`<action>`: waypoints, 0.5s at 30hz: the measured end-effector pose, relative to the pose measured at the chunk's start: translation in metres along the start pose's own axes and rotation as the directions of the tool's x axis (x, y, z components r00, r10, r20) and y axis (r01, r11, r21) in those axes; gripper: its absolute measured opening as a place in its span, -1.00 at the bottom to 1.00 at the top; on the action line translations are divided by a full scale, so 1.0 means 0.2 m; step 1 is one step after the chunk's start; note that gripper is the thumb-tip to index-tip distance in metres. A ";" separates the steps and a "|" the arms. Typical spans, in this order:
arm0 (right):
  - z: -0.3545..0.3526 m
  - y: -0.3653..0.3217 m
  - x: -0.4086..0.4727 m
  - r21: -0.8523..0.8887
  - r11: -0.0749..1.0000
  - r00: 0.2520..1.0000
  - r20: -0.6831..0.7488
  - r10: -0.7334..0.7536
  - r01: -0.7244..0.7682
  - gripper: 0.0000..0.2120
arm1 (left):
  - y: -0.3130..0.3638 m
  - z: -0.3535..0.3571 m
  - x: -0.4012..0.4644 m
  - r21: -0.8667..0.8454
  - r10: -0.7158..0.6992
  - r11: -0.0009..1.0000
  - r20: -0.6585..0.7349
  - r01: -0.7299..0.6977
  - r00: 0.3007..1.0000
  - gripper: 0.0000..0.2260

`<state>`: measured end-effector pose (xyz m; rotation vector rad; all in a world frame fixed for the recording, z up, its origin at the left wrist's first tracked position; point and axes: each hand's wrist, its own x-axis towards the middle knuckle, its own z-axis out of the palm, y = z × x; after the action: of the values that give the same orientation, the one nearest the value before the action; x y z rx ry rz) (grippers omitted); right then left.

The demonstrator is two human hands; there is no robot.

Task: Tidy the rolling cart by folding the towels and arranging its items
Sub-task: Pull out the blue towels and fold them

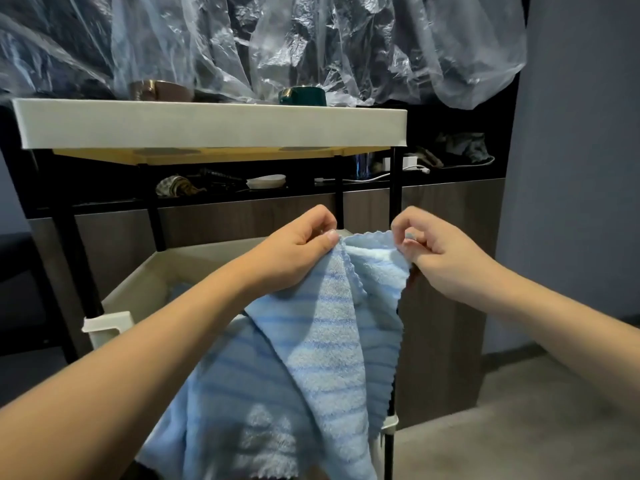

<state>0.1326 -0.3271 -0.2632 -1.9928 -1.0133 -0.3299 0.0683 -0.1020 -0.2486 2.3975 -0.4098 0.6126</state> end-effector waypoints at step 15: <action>0.14 -0.03 0.02 -0.551 0.795 0.958 0.032 -0.284 0.254 -0.87 | 0.08 -0.12 -0.04 -0.182 0.051 0.982 -0.033 -0.056 0.998 -0.85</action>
<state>0.1267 -0.3018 -0.2740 -2.3242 -1.2753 -0.9186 0.0474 -0.0981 -0.2271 2.2068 -0.4973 0.6053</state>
